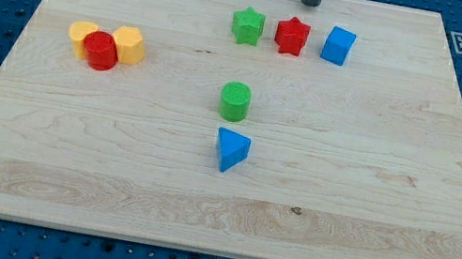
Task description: Push the red star below the blue cube
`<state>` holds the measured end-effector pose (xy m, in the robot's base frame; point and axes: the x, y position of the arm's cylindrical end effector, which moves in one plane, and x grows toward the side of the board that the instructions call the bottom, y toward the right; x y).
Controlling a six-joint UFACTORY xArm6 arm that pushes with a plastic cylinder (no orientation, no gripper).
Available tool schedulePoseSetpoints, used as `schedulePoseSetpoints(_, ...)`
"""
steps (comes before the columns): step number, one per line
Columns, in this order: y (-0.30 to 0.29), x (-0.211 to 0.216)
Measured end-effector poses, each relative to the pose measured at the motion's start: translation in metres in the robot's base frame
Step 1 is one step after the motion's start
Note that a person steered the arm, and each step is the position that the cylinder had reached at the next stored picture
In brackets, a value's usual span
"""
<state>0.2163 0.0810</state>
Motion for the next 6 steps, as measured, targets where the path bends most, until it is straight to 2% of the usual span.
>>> schedulePoseSetpoints(2,-0.033,0.054)
schedulePoseSetpoints(4,-0.029,0.103)
schedulePoseSetpoints(6,0.001,0.107)
